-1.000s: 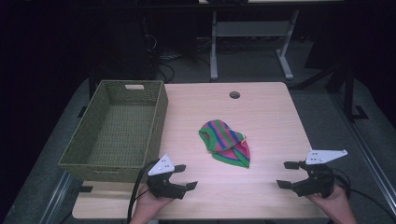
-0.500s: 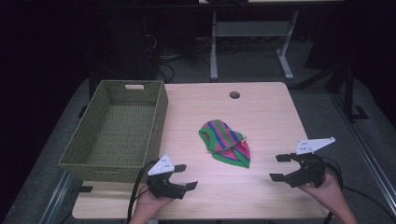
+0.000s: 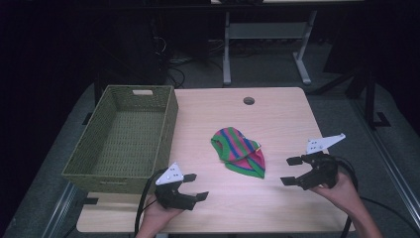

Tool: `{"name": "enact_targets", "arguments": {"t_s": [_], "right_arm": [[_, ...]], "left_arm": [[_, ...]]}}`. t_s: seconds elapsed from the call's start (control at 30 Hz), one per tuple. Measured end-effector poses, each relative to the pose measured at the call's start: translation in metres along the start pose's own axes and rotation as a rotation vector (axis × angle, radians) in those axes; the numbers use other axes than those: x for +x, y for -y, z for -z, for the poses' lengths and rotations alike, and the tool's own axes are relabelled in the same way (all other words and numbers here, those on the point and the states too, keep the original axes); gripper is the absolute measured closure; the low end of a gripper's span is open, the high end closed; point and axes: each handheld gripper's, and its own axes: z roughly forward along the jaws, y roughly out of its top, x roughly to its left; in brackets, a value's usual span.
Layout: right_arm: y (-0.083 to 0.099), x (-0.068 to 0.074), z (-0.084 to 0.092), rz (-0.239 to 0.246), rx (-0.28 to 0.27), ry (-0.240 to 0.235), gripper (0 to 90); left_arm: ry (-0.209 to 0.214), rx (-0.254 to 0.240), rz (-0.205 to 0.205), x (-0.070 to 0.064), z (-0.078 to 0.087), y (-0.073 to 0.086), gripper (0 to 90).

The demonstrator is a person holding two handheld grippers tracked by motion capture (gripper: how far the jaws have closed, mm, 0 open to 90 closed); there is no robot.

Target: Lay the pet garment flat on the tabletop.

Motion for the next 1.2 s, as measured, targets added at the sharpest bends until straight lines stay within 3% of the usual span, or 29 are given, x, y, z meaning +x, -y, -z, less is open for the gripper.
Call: {"name": "enact_targets", "arguments": {"t_s": [0.47,1.2], "right_arm": [[-0.031,-0.007,-0.013,0.023,0.029,-0.036,16.8],[-0.084,-0.021,-0.037,0.051,0.087,-0.052,17.0]], "left_arm": [[0.006,-0.004,-0.004,0.000,0.000,-0.001,22.8],[0.008,-0.012,-0.006,0.003,0.003,-0.003,22.7]]}}
